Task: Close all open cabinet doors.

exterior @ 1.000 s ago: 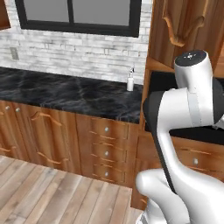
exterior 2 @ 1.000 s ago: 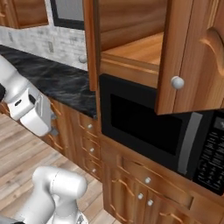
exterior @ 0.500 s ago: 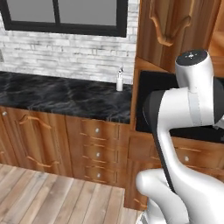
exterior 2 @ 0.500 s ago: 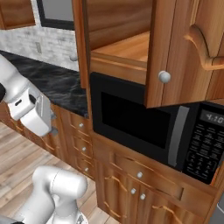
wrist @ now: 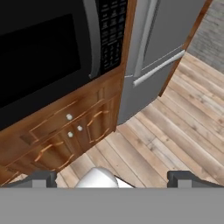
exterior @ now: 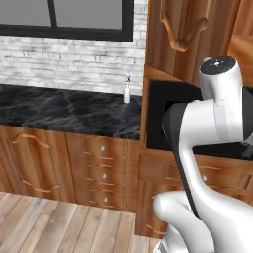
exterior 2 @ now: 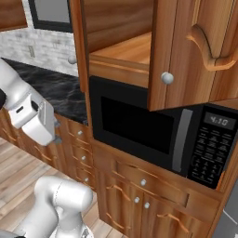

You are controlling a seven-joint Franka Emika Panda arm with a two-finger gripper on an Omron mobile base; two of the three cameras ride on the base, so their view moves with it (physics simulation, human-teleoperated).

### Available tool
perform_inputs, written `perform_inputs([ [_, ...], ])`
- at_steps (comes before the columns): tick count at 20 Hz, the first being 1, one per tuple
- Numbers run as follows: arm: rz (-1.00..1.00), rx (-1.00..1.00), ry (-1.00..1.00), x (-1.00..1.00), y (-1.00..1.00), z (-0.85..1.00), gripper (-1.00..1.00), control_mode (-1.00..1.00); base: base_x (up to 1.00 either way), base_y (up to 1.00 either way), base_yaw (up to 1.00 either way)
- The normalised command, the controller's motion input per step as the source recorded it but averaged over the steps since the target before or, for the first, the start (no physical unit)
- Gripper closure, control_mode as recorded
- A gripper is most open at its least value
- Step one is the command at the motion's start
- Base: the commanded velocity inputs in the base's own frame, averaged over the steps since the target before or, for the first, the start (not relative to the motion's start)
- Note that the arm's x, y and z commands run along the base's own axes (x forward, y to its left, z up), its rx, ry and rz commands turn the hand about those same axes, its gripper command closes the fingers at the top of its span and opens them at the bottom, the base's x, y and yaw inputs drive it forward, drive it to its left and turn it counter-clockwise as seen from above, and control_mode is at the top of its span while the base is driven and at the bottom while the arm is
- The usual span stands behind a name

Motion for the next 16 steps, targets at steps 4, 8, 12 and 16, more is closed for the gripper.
perform_inputs([
  [4,0.0,0.0,0.0,0.0,0.0,0.0,-1.0,1.0,-0.01,-0.02,0.0],
  [8,0.0,0.0,-0.04,-0.13,-0.07,0.01,-1.0,-1.0,0.0,0.0,0.0],
  [12,0.0,0.0,-0.04,-0.09,-0.16,0.08,-1.0,-1.0,0.0,0.0,0.0],
  [16,0.0,-0.04,-0.2,-0.4,-0.04,0.19,-1.0,-1.0,0.0,0.0,0.0],
])
